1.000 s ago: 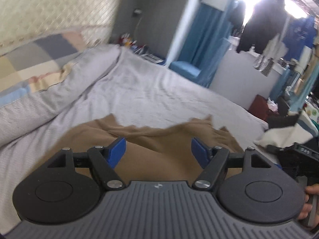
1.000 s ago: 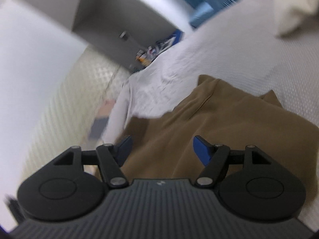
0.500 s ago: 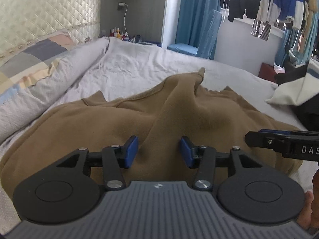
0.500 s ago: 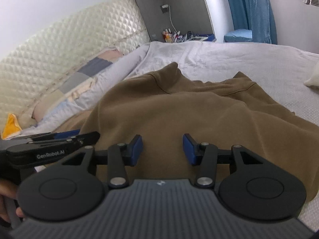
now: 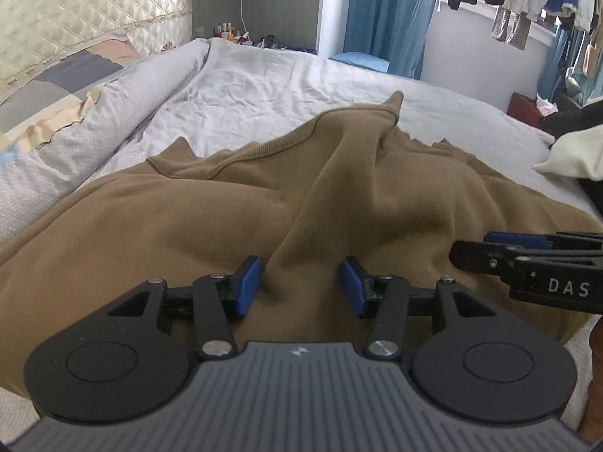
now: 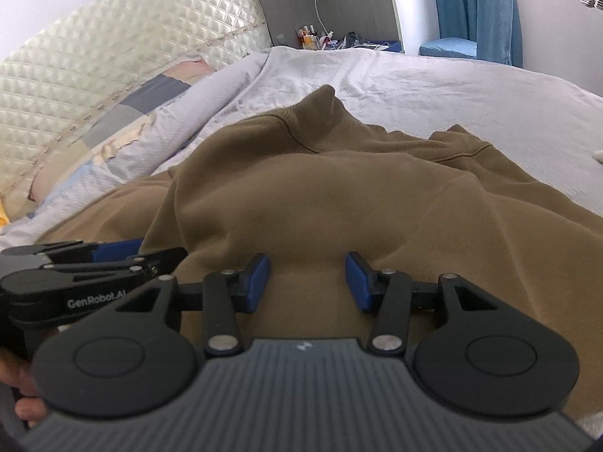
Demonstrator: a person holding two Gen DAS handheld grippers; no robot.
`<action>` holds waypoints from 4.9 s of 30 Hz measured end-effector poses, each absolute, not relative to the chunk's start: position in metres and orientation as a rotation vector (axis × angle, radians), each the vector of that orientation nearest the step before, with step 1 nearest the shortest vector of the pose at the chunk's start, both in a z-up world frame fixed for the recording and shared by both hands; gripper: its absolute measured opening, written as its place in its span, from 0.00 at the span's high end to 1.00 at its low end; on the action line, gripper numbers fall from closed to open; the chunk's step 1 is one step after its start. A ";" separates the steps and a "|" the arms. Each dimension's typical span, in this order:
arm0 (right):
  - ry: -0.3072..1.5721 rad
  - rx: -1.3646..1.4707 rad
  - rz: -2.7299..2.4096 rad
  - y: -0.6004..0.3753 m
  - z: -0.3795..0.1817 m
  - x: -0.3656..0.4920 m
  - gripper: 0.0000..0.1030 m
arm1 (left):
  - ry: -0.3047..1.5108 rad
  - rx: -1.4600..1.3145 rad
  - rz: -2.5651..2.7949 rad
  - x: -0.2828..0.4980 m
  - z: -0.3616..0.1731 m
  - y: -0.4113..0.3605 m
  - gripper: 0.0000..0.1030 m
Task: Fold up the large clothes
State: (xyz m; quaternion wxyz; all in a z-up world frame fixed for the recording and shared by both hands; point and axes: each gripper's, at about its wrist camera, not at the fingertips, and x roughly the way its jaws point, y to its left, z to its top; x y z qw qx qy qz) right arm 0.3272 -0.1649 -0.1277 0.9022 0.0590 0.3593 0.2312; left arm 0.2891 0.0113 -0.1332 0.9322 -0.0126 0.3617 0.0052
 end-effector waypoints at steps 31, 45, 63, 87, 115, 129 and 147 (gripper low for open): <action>0.629 0.150 0.435 -0.185 -0.107 0.279 0.52 | 0.623 -0.521 0.142 0.163 -0.101 0.088 0.24; 0.637 0.172 0.438 -0.188 -0.110 0.280 0.52 | 0.509 -1.324 0.312 0.145 -0.191 0.199 0.12; 0.878 0.780 0.467 -0.258 -0.128 0.255 0.15 | 0.486 -1.253 0.284 0.154 -0.183 0.187 0.42; 0.870 1.523 0.110 -0.286 -0.218 0.265 0.06 | 0.464 -1.304 0.291 0.155 -0.185 0.190 0.31; 0.833 1.375 0.057 -0.297 -0.218 0.260 0.00 | 0.482 -1.061 0.357 0.210 -0.169 0.180 0.39; 0.723 1.476 -0.013 -0.316 -0.215 0.257 0.01 | 0.456 -1.022 0.348 0.219 -0.160 0.181 0.43; 0.786 1.251 0.013 -0.336 -0.212 0.282 0.01 | 0.451 -1.010 0.350 0.222 -0.161 0.185 0.43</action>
